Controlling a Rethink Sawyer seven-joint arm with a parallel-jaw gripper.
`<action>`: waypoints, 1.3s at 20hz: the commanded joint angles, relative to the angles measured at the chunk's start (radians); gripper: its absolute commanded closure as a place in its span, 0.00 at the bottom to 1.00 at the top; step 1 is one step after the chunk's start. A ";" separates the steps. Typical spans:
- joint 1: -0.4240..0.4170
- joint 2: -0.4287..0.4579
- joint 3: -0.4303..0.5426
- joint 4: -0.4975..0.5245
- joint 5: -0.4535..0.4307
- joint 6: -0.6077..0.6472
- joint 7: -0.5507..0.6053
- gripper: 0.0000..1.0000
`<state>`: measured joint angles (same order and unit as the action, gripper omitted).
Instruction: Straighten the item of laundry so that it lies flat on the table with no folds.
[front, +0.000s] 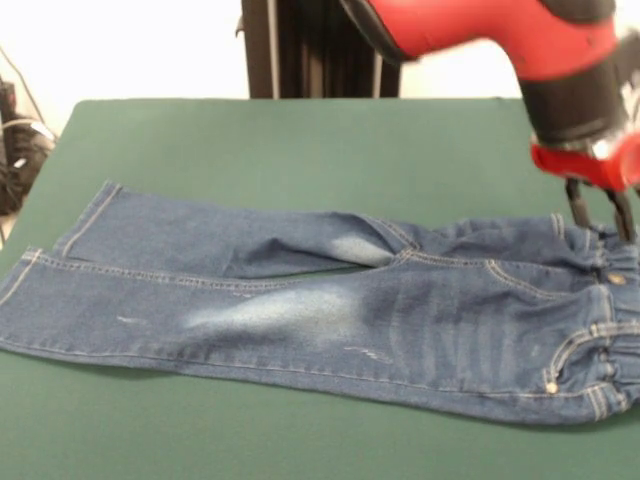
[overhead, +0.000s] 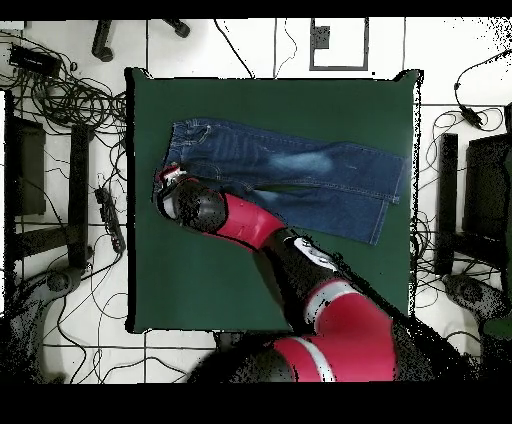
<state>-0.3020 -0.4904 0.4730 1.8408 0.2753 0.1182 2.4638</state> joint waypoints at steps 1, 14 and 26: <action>-0.145 -0.180 0.271 0.209 0.031 -0.012 0.214 0.00; -0.176 -0.327 0.124 0.310 0.019 0.171 0.123 0.00; -0.179 -0.277 -0.181 0.148 -0.171 0.425 -0.010 0.00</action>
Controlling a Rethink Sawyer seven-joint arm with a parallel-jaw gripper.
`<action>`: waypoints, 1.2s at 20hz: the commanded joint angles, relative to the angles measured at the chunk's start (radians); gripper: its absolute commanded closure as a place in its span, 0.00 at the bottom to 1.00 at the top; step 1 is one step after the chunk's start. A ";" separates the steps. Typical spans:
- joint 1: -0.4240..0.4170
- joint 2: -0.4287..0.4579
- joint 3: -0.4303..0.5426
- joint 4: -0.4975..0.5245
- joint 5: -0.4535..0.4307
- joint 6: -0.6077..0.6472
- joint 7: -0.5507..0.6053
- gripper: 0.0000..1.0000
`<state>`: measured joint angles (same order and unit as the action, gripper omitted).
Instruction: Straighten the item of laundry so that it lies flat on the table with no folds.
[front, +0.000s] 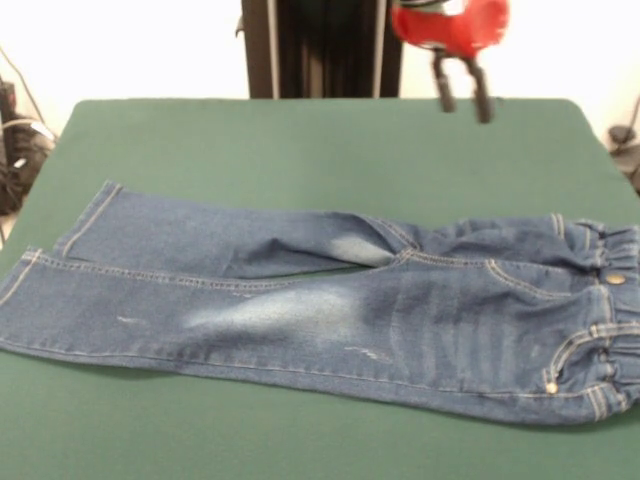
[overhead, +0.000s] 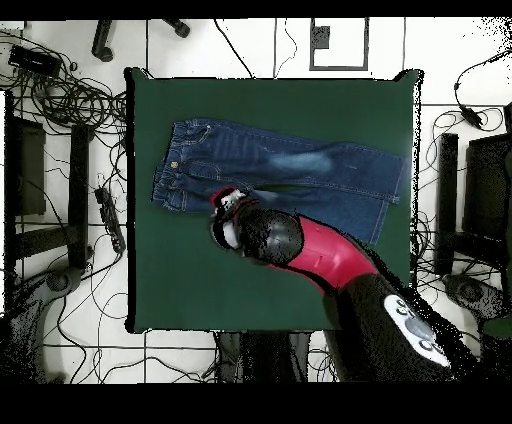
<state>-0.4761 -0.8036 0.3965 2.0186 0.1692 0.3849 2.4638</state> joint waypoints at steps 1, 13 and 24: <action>0.003 0.039 -0.124 -0.053 -0.082 0.180 -0.004 0.00; -0.114 0.140 -0.129 -0.296 -0.161 0.305 -0.071 0.00; -0.166 0.288 -0.122 -0.580 -0.242 0.431 -0.128 0.00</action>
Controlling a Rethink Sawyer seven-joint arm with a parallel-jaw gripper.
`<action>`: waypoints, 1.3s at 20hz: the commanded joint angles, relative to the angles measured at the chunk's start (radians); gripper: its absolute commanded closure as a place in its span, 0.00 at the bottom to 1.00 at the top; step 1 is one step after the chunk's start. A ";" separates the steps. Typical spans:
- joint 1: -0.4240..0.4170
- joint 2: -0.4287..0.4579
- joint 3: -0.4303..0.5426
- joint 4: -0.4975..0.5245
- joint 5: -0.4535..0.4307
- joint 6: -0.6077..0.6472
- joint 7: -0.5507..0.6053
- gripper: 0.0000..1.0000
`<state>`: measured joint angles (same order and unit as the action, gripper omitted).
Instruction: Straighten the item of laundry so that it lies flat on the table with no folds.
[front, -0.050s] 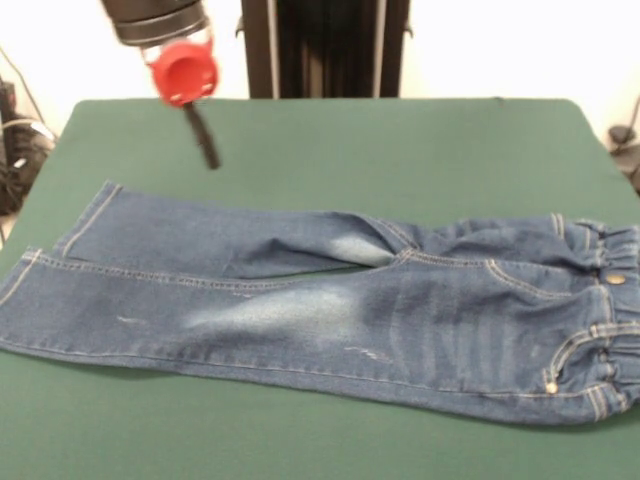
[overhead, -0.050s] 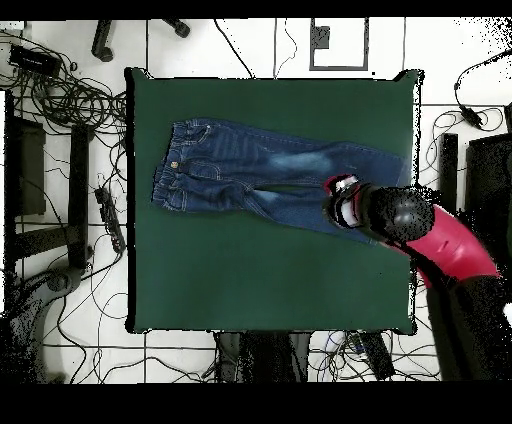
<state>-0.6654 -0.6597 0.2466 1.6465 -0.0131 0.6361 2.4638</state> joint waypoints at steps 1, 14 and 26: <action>0.025 0.158 0.025 -0.235 -0.071 0.199 -0.130 0.00; 0.121 0.323 -0.059 -0.509 -0.230 0.363 -0.095 0.00; 0.179 0.316 -0.164 -0.512 -0.351 0.462 -0.085 0.00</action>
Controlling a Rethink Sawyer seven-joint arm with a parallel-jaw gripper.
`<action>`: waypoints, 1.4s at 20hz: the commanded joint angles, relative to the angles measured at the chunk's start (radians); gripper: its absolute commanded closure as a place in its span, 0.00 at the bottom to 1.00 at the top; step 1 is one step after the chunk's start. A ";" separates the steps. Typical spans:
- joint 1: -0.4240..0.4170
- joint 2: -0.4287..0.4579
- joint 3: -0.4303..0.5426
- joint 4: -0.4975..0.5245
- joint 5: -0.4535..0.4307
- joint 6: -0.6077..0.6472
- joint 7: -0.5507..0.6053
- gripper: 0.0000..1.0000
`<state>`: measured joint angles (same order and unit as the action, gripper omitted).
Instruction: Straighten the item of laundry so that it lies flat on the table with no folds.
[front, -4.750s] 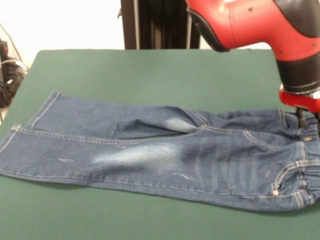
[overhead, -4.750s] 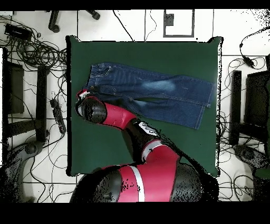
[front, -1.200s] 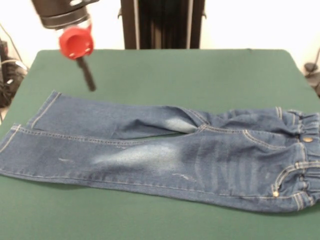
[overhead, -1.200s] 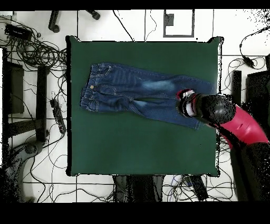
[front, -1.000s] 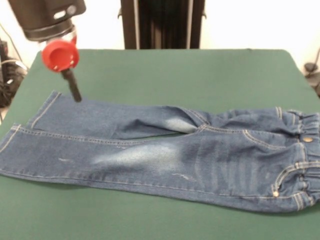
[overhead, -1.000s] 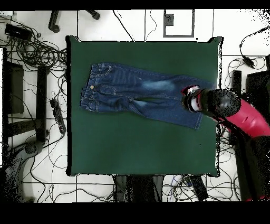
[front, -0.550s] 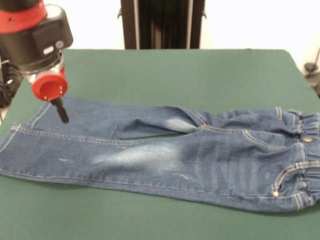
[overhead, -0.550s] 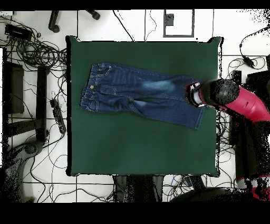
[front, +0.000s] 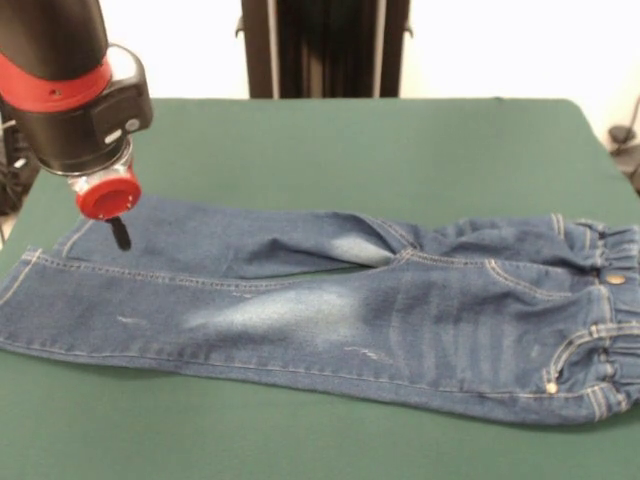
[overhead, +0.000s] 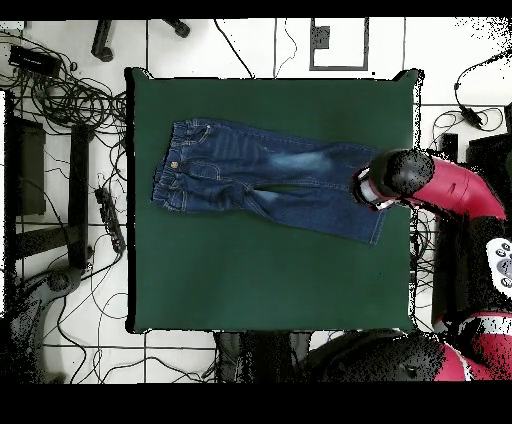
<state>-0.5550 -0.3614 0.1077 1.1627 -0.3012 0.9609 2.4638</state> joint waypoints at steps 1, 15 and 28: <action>0.069 0.018 -0.028 -0.024 -0.069 0.137 -0.086 0.00; -0.025 0.068 0.057 0.018 -0.020 0.103 -0.166 0.00; -0.118 0.105 0.187 0.050 0.048 0.090 -0.252 0.00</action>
<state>-0.6878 -0.2744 0.1099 1.1439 -0.3180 1.0152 2.4638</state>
